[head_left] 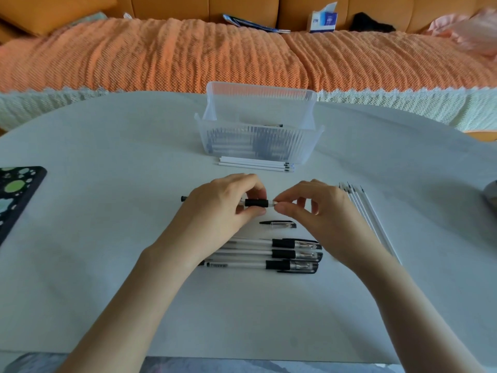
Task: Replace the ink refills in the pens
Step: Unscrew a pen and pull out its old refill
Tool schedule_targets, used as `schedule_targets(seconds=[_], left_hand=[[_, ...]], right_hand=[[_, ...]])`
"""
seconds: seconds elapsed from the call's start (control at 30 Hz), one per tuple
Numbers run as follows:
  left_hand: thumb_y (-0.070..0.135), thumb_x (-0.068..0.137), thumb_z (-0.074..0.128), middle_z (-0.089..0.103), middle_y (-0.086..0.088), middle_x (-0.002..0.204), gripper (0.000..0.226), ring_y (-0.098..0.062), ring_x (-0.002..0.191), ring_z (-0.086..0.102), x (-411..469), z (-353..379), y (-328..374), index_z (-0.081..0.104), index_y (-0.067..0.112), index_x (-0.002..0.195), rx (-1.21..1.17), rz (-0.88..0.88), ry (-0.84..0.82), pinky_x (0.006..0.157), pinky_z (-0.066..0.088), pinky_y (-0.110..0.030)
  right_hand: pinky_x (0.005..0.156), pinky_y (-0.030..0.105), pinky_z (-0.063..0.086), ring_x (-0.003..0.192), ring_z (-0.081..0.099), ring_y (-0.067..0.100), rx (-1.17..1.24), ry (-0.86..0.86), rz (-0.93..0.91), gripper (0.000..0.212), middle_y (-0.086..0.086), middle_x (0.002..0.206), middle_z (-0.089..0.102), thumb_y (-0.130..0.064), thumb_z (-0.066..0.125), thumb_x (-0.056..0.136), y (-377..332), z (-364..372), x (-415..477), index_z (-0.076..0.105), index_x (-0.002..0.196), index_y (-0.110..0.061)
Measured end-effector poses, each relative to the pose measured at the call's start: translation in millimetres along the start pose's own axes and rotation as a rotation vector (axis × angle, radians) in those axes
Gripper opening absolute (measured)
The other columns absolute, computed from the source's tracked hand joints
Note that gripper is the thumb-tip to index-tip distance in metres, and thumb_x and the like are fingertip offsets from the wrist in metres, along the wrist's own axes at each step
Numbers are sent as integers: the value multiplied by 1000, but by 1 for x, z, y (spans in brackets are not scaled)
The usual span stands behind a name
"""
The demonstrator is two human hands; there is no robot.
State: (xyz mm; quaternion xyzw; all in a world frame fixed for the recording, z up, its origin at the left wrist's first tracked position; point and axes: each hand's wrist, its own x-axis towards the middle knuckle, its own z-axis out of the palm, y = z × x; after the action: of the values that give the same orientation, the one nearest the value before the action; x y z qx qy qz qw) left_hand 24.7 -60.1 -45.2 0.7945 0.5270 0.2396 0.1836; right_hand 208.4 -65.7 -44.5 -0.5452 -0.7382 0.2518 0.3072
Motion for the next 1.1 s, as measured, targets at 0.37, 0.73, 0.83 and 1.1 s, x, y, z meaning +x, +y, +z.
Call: schedule_targets(seconds=[0.37,0.73,0.83,1.1], left_hand=[[36,88,56,61,13,72,19,-4,66,52,4,-1,-4,66,26,74,-68,14,-26,65,42,-27],[34,75,74,55,20,86,29,-2,71,55,1,-4,-2,47,34,85,-13,39,75,63,44,-20],[39,81,65,60,20,80,13,-2,70,56,2,-5,-2,55,33,85,-64,18,58,66,47,-25],[39,73,74,53,20,85,31,-8,69,52,1,-6,-4,48,34,90,-7,49,69,62,44,-21]], right_hand=[[66,2,34,70,48,-11,-33,75,-50,4,-42,71,54,-16,73,77,-3,0,0,73,78,-20],[67,5,35,74,53,0,49,80,-19,6,-15,75,65,-17,73,78,1,-1,1,70,80,-23],[66,5,36,74,54,-1,56,89,-13,9,-14,76,65,-16,73,78,0,-1,1,69,79,-25],[66,5,36,74,54,-1,36,84,2,8,-14,74,64,-17,73,79,1,-2,2,69,80,-24]])
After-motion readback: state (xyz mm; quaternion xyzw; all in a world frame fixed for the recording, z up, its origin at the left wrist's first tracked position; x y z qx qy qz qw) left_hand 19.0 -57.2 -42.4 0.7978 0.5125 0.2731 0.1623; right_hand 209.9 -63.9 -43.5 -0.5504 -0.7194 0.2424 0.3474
